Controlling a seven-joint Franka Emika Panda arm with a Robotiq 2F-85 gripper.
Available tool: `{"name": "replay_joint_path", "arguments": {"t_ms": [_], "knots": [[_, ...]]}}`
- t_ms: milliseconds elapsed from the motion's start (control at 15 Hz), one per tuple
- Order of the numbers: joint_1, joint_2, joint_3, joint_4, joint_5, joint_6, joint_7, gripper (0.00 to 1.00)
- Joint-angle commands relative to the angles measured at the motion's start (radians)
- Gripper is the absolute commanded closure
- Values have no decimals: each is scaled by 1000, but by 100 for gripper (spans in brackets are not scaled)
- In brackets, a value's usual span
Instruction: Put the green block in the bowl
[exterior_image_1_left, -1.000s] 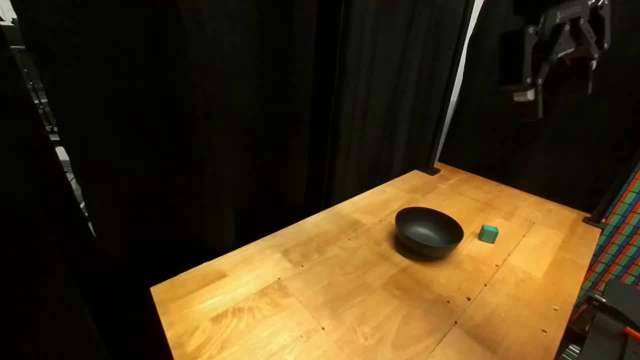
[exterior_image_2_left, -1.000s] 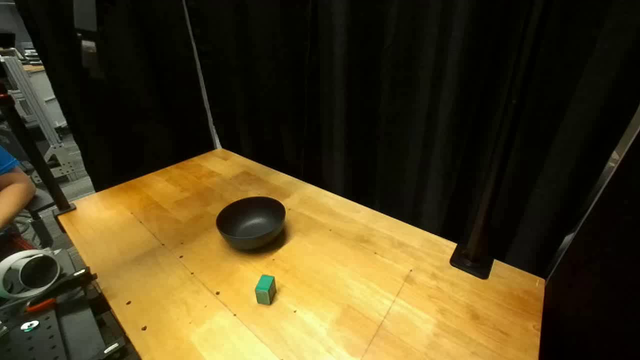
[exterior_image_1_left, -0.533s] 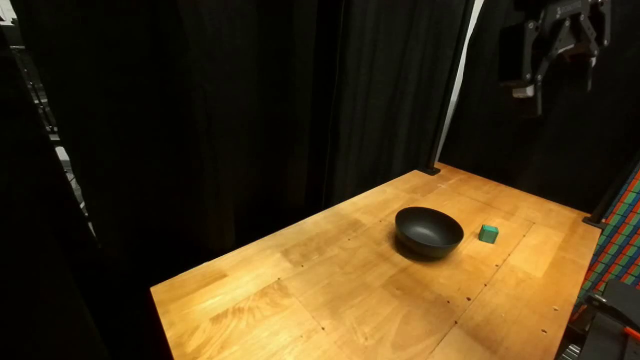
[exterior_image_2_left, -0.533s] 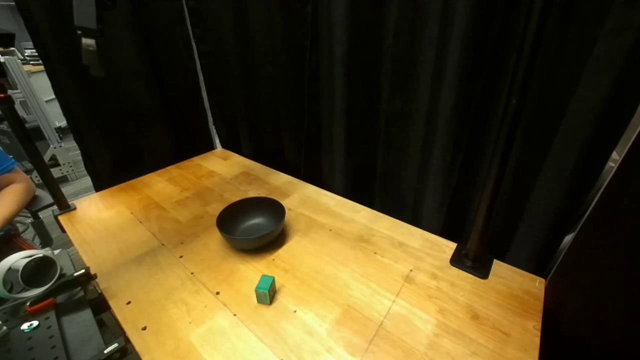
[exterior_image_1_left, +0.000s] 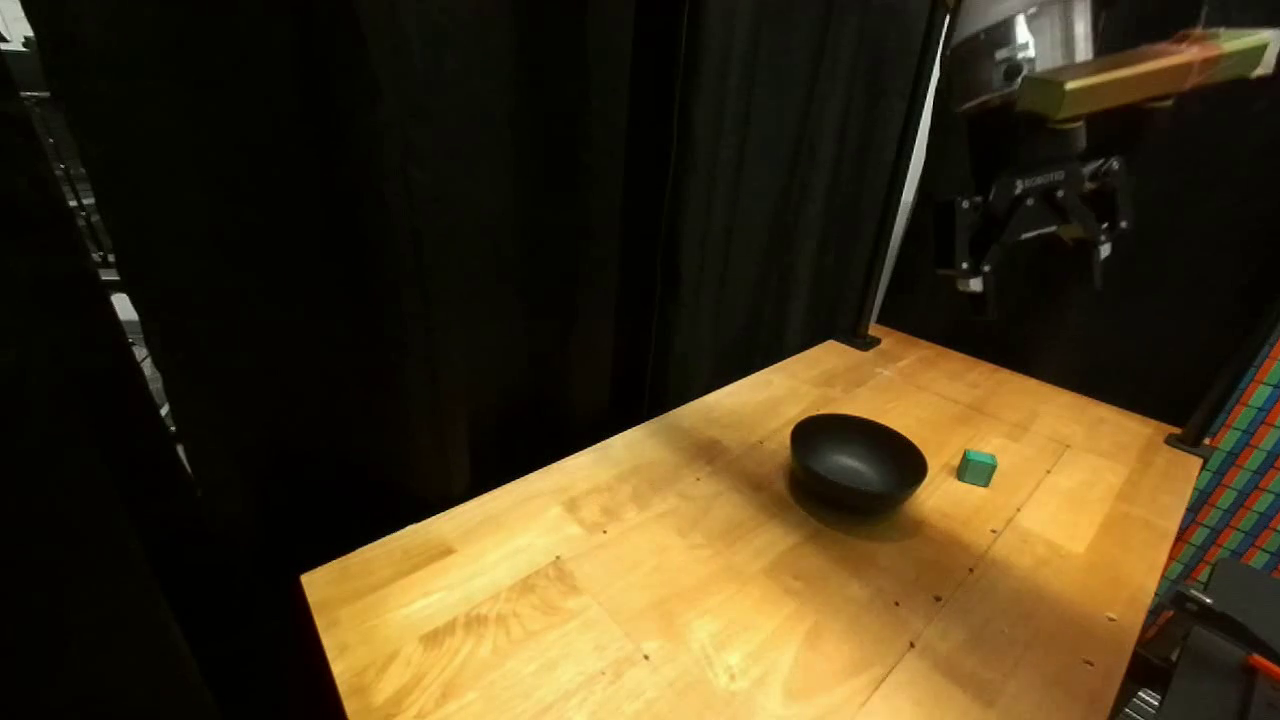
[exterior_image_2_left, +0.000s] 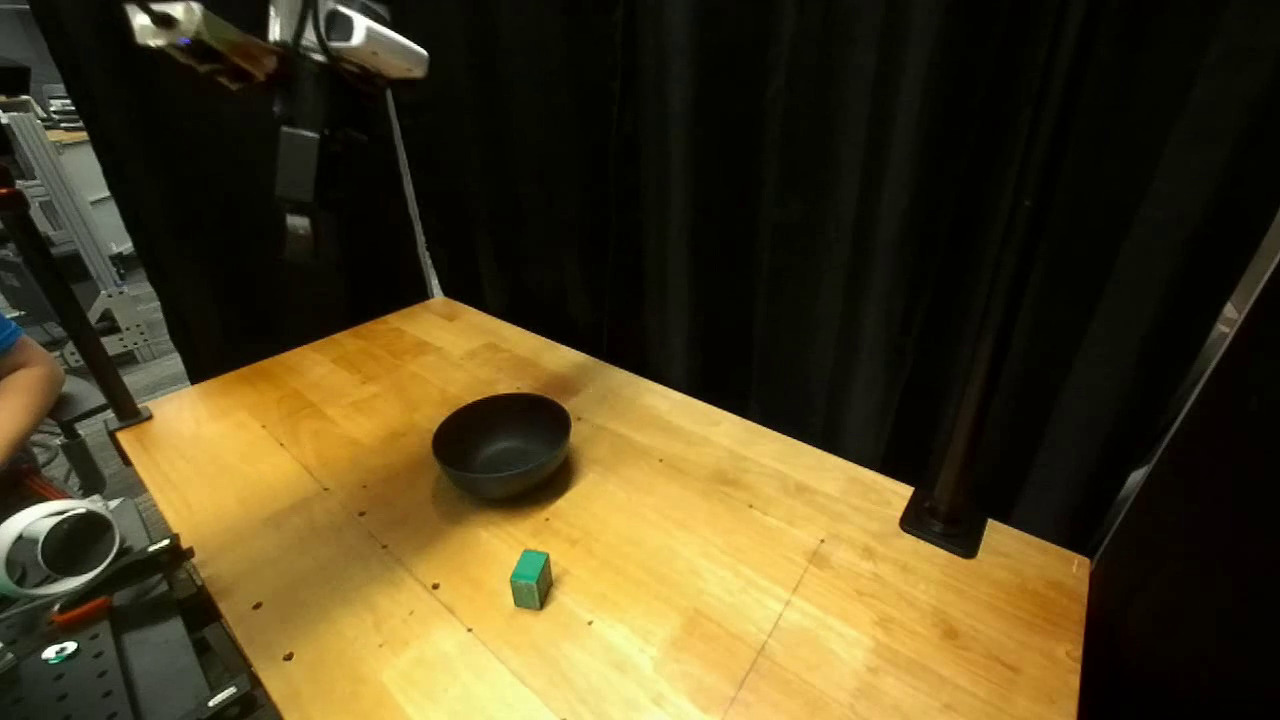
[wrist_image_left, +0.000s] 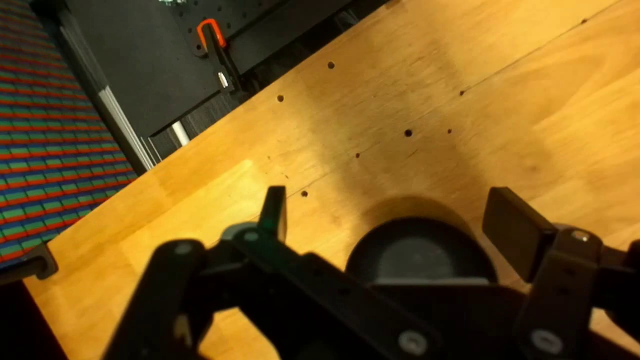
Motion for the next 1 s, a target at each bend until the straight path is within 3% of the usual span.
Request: {"name": "replay_joint_path", "arguments": {"t_ms": [0, 400, 933], "knots": [[-51, 100, -118, -16, 27, 135, 25, 0], [-108, 289, -264, -48, 149, 339, 59, 0], [-110, 514, -334, -45, 222, 535, 99, 0]]}}
